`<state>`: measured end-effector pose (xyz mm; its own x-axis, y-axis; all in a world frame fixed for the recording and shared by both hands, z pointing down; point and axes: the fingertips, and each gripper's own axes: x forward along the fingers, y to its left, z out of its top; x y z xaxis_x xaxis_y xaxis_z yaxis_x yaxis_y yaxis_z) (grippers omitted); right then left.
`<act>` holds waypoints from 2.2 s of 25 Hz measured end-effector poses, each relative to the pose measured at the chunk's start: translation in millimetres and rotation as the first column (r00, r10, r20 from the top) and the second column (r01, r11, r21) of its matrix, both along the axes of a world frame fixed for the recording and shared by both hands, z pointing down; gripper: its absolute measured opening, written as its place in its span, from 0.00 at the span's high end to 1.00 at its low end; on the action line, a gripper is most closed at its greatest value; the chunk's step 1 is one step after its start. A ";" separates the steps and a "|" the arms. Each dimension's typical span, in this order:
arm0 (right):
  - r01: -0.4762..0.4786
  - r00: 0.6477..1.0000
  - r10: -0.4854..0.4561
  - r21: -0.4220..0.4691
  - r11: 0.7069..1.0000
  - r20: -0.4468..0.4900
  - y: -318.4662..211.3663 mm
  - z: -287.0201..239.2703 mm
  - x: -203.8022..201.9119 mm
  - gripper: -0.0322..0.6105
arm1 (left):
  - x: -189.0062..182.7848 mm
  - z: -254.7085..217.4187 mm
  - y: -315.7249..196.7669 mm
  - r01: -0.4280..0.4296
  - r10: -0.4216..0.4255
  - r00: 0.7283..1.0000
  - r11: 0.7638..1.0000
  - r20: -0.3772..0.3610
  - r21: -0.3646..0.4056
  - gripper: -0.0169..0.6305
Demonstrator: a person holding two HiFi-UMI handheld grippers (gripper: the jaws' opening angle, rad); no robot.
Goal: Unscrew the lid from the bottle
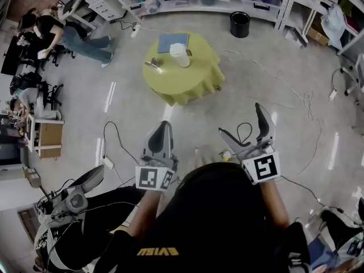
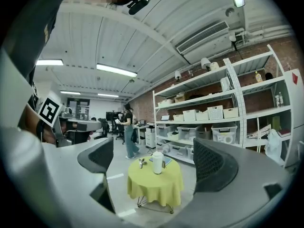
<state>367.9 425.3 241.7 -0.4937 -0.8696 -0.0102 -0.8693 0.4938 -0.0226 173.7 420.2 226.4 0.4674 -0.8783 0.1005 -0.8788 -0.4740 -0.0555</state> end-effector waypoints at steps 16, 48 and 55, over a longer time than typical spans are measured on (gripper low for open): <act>0.071 0.995 -0.079 -0.142 0.987 -0.053 -73.6 28.9 -16.7 0.19 | -56.5 25.4 -31.6 0.135 -0.135 0.991 0.990 -0.004 -0.043 0.95; 0.263 0.840 -0.468 -0.547 0.795 -0.276 -389.3 99.2 -228.2 0.20 | -152.9 159.7 -359.2 -0.025 -0.018 0.976 0.981 -0.218 -0.193 0.94; 0.294 0.709 -0.628 -0.674 0.677 -0.322 -435.5 163.4 -246.0 0.20 | -140.6 256.2 -395.9 -0.003 -0.043 0.987 0.958 -0.152 -0.287 0.58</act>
<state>121.9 -10.2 405.1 -0.6118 -0.2832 0.7385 -0.4859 0.8713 -0.0684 33.1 24.4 482.5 0.4799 -0.8327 0.2761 -0.8752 -0.4323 0.2172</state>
